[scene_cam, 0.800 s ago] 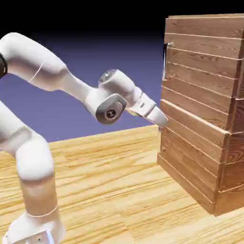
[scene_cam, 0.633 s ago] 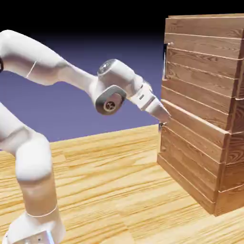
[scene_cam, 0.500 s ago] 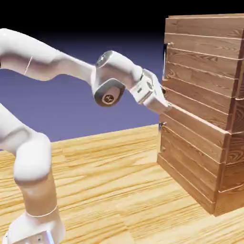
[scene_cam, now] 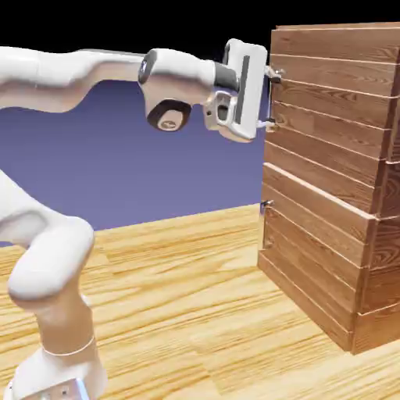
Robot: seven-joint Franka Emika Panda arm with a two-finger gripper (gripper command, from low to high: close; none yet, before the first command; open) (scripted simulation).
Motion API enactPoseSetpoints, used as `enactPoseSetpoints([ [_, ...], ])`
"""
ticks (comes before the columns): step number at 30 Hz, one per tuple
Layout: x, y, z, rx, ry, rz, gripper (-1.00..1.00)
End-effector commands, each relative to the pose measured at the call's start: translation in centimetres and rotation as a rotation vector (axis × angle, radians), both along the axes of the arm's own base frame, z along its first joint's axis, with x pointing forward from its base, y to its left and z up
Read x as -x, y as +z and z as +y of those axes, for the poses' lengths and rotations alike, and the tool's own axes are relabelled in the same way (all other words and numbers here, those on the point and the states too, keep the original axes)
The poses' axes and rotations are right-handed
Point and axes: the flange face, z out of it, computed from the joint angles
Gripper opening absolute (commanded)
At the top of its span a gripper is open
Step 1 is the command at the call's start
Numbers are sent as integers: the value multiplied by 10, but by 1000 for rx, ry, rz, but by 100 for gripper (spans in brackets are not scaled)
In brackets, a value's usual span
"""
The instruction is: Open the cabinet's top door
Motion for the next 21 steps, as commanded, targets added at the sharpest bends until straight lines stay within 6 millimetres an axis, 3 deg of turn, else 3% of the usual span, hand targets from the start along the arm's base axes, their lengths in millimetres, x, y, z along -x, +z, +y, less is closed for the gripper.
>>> enactPoseSetpoints([
  [1, 0, 4, 4, -50, -12, -21, 0],
  [11, -3, 19, 55, -552, -82, -198, 0],
  [21, -26, -4, 117, -1068, -100, -290, 0],
])
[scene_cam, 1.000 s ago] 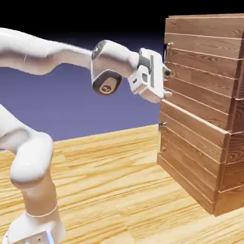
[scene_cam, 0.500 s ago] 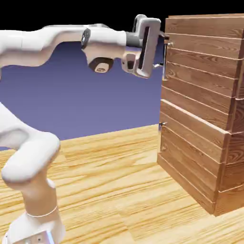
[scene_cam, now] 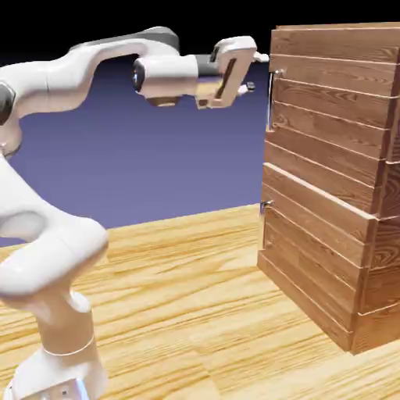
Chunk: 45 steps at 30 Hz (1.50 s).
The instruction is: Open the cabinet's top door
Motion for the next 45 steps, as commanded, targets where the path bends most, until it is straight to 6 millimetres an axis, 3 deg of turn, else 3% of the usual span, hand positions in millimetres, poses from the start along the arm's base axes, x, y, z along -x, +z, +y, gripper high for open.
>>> enactPoseSetpoints([
  [1, -3, -4, 6, -52, 3, -7, 0],
  [12, -48, -76, 76, -640, 34, -32, 0],
  [14, -48, -77, 77, -646, 34, -32, 0],
  [23, -98, -77, 75, -646, 33, -32, 0],
  [24, -98, -77, 75, -646, 33, -32, -100],
  [25, -98, -77, 75, -646, 33, -32, -100],
  [36, -14, -77, 35, -647, 257, 43, -100],
  [45, 59, -77, -23, -642, 479, 118, -100],
])
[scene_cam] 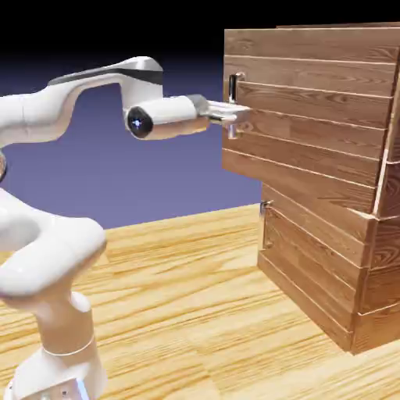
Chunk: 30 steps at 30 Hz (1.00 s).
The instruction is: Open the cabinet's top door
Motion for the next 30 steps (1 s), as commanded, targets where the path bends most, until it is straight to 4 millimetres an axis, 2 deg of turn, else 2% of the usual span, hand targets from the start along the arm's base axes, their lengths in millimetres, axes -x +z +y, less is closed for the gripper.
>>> enactPoseSetpoints([
  [1, 7, 0, -7, 0, 25, 0, -100],
  [7, 43, 0, -51, 0, 165, 0, -100],
  [14, 73, 0, -101, 0, 309, 0, -100],
  [23, 101, 0, -169, 0, 493, 0, -100],
  [30, 115, 0, -236, 0, 661, 0, -100],
])
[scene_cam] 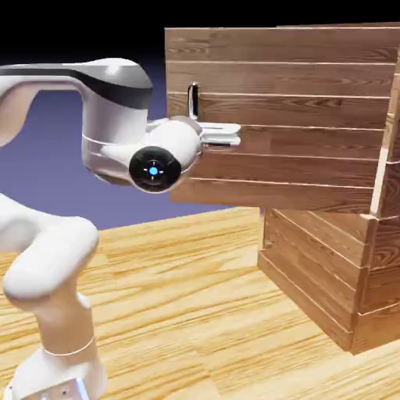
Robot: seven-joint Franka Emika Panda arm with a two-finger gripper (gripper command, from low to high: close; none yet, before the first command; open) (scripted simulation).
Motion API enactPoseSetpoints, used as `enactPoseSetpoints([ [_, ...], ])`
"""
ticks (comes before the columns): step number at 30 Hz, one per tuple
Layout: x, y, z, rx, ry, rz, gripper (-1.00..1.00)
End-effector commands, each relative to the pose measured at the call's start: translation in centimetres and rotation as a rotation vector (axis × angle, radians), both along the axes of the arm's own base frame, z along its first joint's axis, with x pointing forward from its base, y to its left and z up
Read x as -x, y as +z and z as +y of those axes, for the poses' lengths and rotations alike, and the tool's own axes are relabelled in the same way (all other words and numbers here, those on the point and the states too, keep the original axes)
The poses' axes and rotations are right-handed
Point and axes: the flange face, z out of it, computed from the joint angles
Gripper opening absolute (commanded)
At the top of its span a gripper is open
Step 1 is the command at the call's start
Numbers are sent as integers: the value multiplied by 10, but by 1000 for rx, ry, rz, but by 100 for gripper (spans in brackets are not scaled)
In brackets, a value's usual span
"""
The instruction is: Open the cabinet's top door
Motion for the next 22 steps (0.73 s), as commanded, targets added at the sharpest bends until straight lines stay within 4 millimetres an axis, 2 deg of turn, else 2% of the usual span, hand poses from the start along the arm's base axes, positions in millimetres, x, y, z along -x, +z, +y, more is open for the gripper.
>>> enactPoseSetpoints([
  [1, 1, 0, -11, 0, 28, 0, -100],
  [12, -3, 0, -117, 0, 291, 0, -100],
  [17, -11, 0, -155, 0, 389, 0, -100],
  [21, -18, 0, -178, 0, 448, 0, -100],
  [22, -18, 0, -178, 0, 448, 0, 100],
])
